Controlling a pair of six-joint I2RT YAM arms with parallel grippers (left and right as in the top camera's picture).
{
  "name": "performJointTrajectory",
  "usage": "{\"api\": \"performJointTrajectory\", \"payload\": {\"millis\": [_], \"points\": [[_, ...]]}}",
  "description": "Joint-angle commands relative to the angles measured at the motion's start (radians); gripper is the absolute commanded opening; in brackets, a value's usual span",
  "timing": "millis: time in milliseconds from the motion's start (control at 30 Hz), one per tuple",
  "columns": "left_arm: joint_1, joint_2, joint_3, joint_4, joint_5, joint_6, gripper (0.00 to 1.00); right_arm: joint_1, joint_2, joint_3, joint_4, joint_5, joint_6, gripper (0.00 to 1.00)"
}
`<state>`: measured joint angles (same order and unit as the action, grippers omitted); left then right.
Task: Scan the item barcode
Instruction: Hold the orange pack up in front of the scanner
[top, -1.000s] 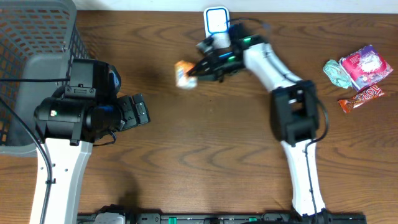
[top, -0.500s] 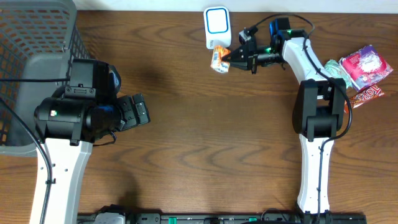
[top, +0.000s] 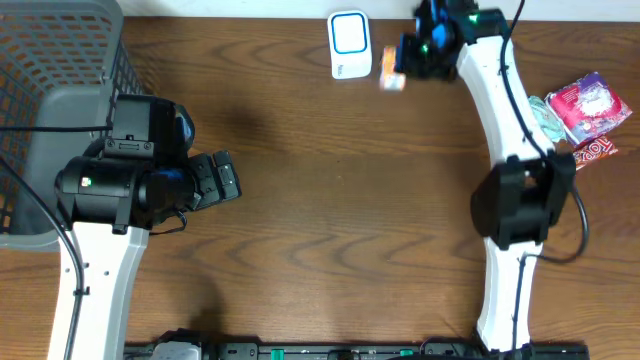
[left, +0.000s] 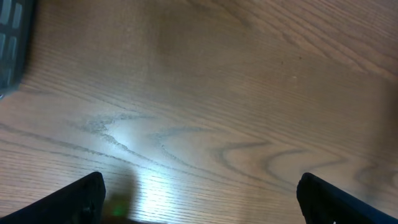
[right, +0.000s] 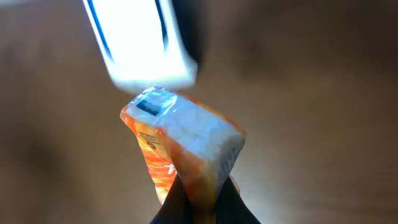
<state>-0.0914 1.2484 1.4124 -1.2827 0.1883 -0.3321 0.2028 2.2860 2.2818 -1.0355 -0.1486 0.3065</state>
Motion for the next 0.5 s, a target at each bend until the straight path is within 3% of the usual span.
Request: {"api": "performJointTrajectory", "payload": {"millis": [0,267,467], "points": [[0.003,0.000,0.000,-0.004,0.002,0.018,0.98,0.104,-0.008,0.013,0.084,0.454,-0.046,0.01],[0.003,0.000,0.000,-0.004,0.002,0.018,0.98,0.213,0.108,0.013,0.345,0.496,-0.069,0.01],[0.003,0.000,0.000,-0.004,0.002,0.018,0.98,0.224,0.159,0.013,0.388,0.568,-0.089,0.02]]}}
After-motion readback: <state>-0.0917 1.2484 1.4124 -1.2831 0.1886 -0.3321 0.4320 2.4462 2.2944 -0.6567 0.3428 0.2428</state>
